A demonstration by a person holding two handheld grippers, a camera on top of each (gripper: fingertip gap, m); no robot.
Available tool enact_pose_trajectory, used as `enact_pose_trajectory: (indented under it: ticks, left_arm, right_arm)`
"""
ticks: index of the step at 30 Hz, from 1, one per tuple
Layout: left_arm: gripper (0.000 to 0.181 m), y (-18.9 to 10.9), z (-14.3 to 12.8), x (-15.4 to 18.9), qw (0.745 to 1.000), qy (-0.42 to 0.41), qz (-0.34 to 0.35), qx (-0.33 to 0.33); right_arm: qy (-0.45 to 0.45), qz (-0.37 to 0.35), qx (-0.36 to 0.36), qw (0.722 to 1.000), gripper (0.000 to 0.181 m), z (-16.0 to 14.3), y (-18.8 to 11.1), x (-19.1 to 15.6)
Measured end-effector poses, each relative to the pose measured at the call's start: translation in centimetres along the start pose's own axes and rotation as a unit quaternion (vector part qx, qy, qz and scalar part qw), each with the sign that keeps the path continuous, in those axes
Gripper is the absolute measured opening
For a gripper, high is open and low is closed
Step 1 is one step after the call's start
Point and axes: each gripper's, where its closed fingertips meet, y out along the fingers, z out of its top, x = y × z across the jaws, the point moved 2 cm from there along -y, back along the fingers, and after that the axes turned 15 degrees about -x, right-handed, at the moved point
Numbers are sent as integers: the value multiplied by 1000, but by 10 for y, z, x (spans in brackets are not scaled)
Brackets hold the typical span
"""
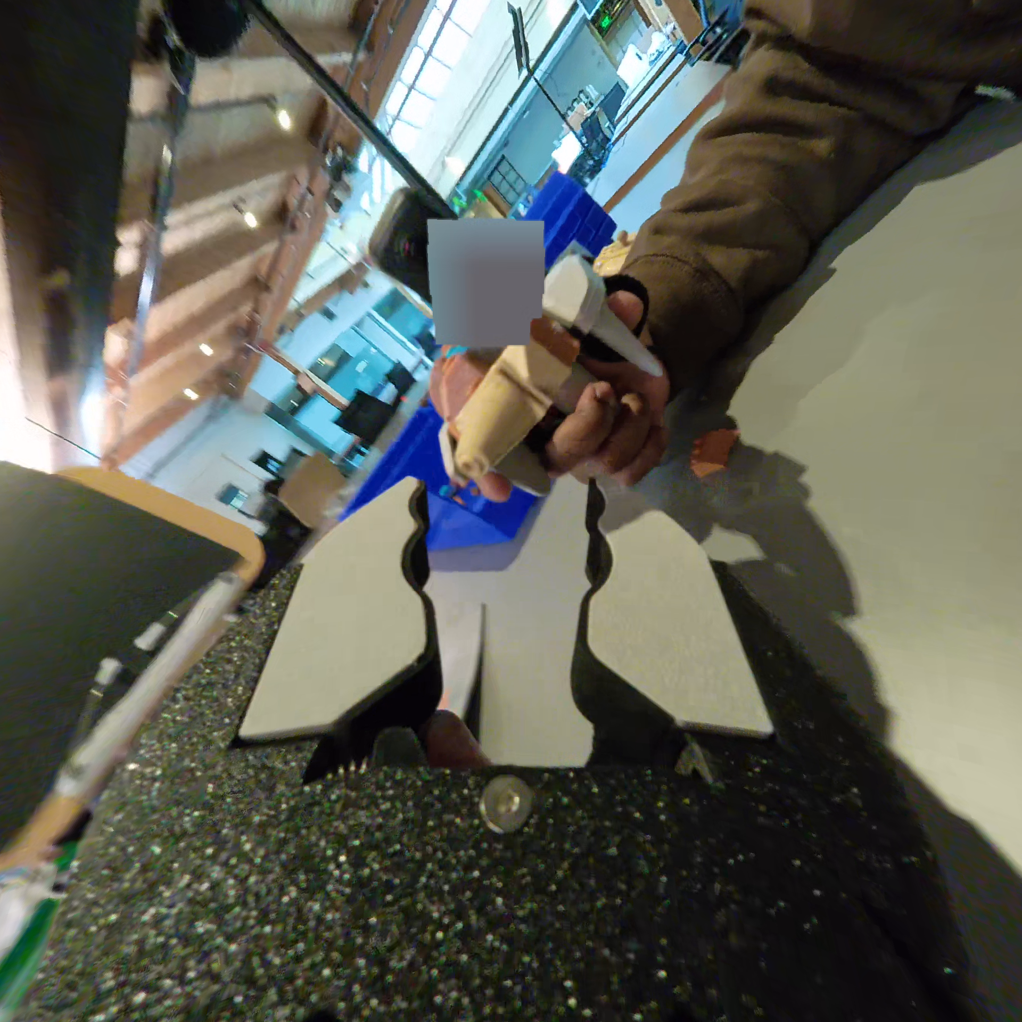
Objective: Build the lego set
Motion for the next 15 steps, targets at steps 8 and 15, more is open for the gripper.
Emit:
enact_pose_trajectory:
  ticks: [8, 15]
  left_arm:
    - [61, -10, -15, -4, 944, -270, -189, 15]
    - [64, -13, -20, -17, 824, -479, -299, 39]
  right_arm:
    - [-19, -47, -32, 998, 59, -9, -3, 16]
    - [-45, -46, -58, 996, 59, -14, -1, 17]
